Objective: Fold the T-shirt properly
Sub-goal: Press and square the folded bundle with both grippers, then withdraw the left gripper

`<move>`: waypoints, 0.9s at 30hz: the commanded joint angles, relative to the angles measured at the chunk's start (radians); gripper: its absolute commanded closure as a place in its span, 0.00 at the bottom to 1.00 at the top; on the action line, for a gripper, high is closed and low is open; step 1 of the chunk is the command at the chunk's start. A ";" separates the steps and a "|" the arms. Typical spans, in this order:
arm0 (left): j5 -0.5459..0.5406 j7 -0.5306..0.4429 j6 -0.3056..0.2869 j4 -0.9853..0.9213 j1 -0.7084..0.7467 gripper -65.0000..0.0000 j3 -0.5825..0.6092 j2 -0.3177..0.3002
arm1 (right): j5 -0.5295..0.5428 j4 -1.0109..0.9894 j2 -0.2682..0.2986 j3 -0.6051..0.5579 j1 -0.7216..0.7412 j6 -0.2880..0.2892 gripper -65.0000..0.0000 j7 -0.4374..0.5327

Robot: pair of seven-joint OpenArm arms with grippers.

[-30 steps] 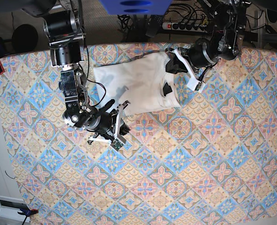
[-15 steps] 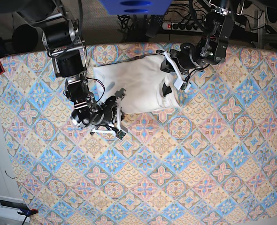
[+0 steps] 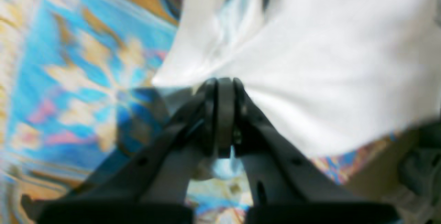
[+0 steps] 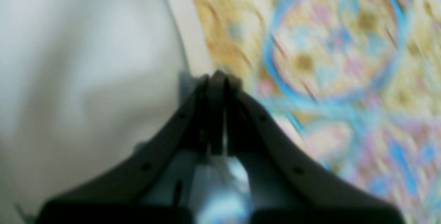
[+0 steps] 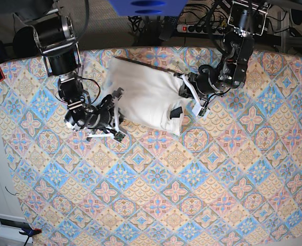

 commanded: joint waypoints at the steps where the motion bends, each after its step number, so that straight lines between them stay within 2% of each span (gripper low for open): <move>1: 0.019 -0.014 0.015 -0.007 -0.029 0.99 -0.005 -0.009 | 0.005 0.036 0.014 0.007 -0.013 0.003 1.00 -0.001; 7: 0.019 -0.015 0.015 -0.125 -0.168 0.99 -0.005 0.037 | 0.006 0.157 0.068 0.007 -0.114 0.003 1.00 -0.029; 11: 0.020 -0.058 0.015 -0.175 -0.237 0.99 0.038 0.079 | 0.006 0.288 0.097 0.010 -0.192 0.003 1.00 -0.060; 18: 0.020 -0.116 0.016 -0.307 -0.362 0.99 0.106 0.163 | 0.006 0.470 0.097 0.194 -0.292 0.003 1.00 -0.092; 24: 0.017 -0.153 0.019 -0.323 -0.419 0.99 0.101 0.172 | 0.006 0.613 0.094 0.229 -0.350 0.003 1.00 -0.095; 27: 0.008 -0.139 0.067 -0.268 -0.414 0.99 0.100 0.158 | 0.006 0.679 0.089 0.228 -0.398 0.003 1.00 -0.095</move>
